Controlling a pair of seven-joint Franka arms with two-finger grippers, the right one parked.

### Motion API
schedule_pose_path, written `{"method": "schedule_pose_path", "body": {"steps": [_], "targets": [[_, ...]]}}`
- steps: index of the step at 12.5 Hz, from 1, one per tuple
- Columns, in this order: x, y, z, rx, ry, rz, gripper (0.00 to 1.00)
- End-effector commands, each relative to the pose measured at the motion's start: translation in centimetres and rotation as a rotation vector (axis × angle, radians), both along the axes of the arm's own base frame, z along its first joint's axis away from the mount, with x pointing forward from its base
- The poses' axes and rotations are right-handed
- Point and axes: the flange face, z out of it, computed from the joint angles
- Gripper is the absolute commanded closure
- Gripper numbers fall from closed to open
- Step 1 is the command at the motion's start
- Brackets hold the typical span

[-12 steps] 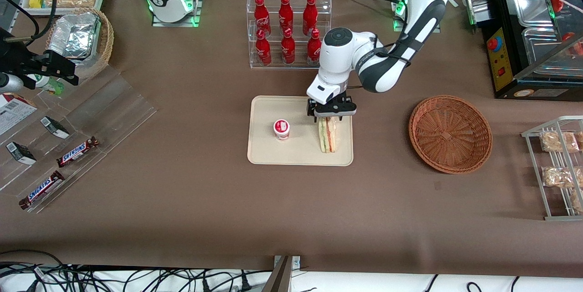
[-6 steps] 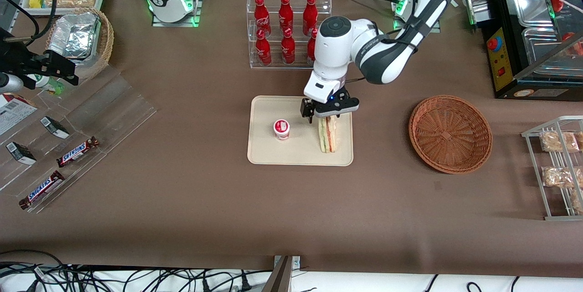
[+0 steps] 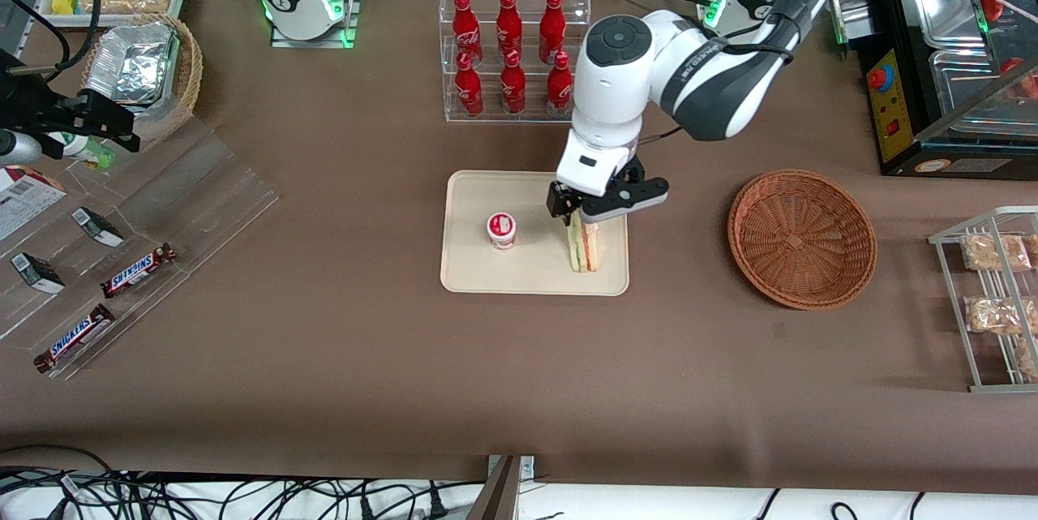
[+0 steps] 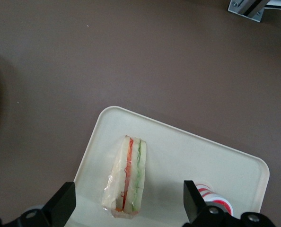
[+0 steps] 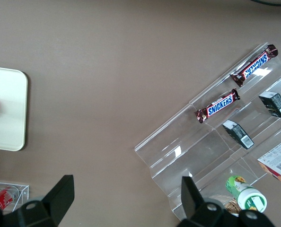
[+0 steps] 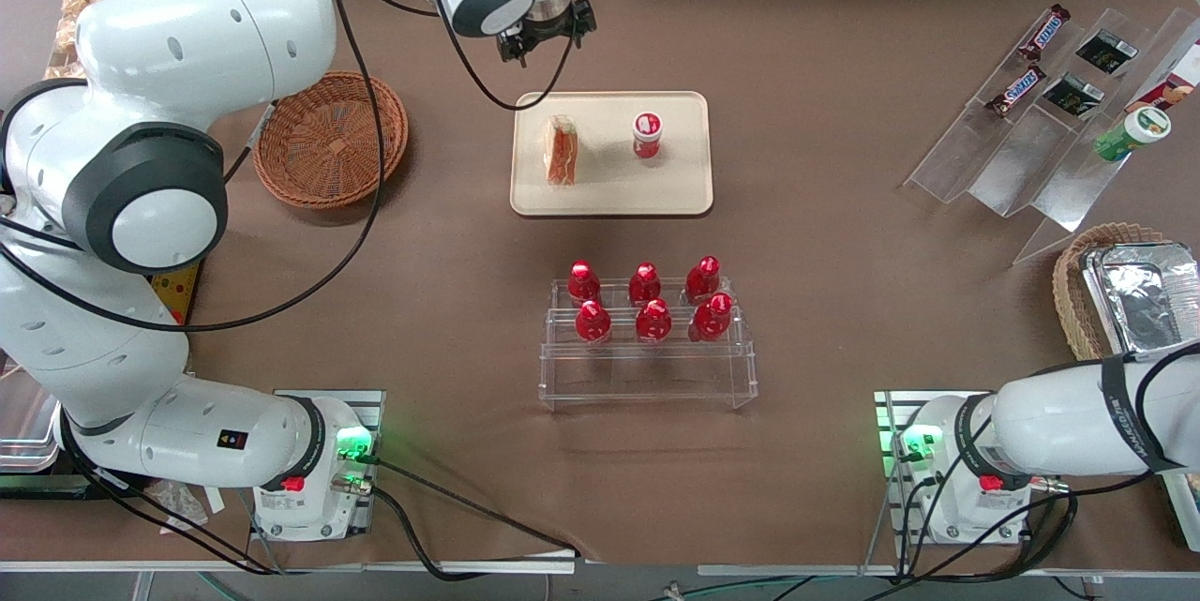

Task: Place sandwich from basket to tray

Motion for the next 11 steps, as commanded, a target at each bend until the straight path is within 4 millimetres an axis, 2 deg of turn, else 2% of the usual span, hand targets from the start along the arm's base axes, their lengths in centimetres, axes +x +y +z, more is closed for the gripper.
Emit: {"method": "schedule_pose_path", "body": {"steps": [1,3,6,8,9,10,11], "targets": [[1.6,1.4,1.8,-0.013,0.019,0.019,0.0],[3.9,4.1,4.2,-0.035,0.041,0.025,0.0],[7.4,10.7,7.4,-0.049,0.114,-0.011,0.0],[8.7,14.1,7.5,-0.057,0.157,-0.071,0.0],[9.8,17.0,7.9,-0.056,0.179,-0.084,0.0],[11.1,20.0,9.6,-0.071,0.177,-0.115,0.0],[11.6,22.9,9.9,-0.076,0.215,-0.171,0.0]]}}
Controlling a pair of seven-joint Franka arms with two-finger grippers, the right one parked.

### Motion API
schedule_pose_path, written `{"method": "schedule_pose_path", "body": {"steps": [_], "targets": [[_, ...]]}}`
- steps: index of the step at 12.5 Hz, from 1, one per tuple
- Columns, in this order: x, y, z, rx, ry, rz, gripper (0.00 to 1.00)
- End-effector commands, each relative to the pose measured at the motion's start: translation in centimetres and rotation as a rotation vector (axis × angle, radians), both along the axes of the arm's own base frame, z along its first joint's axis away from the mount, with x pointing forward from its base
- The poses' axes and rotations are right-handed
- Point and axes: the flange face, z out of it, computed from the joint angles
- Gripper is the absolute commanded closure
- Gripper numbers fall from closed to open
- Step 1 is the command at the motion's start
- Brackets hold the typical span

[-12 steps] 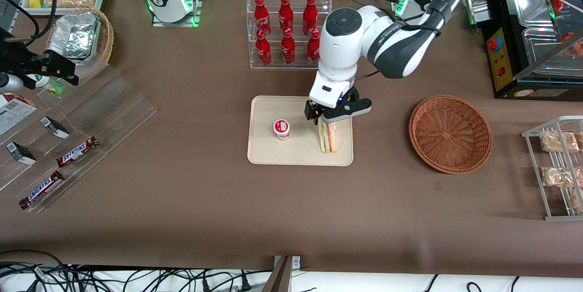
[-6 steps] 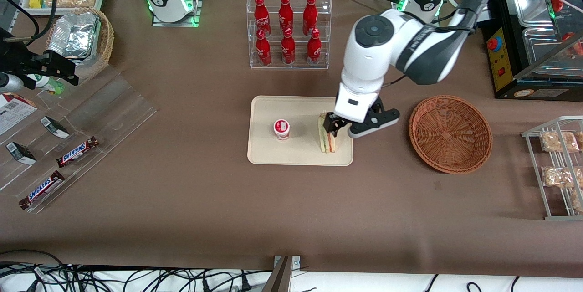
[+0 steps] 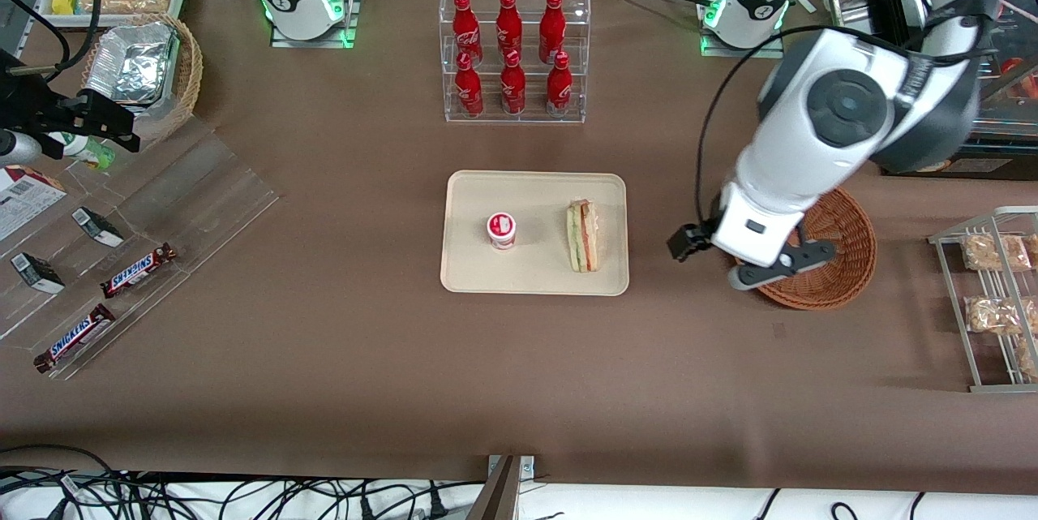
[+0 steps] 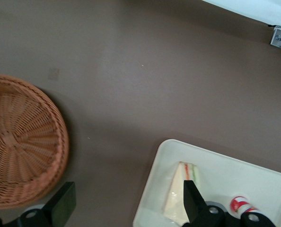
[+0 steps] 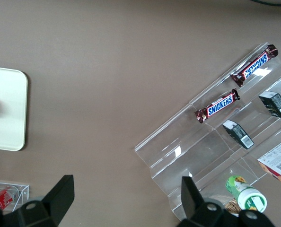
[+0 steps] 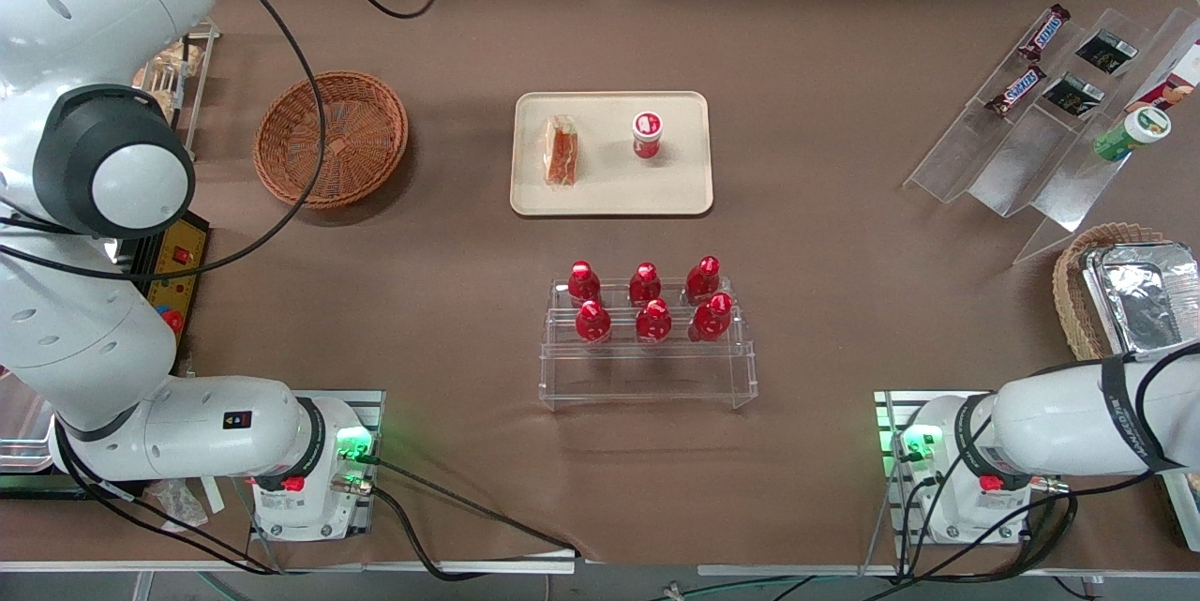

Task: Place sandwich from basket to tray

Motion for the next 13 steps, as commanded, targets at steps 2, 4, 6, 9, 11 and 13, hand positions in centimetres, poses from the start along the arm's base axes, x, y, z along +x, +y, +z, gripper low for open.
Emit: {"method": "schedule_pose_path", "body": {"steps": [2,4,6,9,11,13], "targets": [[1.6,8.9,1.3,-0.021,0.091,-0.19,0.0],[1.7,12.7,2.2,0.01,0.086,-0.288,0.0],[1.4,15.2,2.5,0.021,0.101,-0.38,0.0],[0.6,16.8,4.3,0.055,0.11,-0.435,0.0],[0.6,17.0,4.3,0.057,0.111,-0.429,0.0],[0.6,16.6,4.1,0.056,0.113,-0.429,0.0]]}}
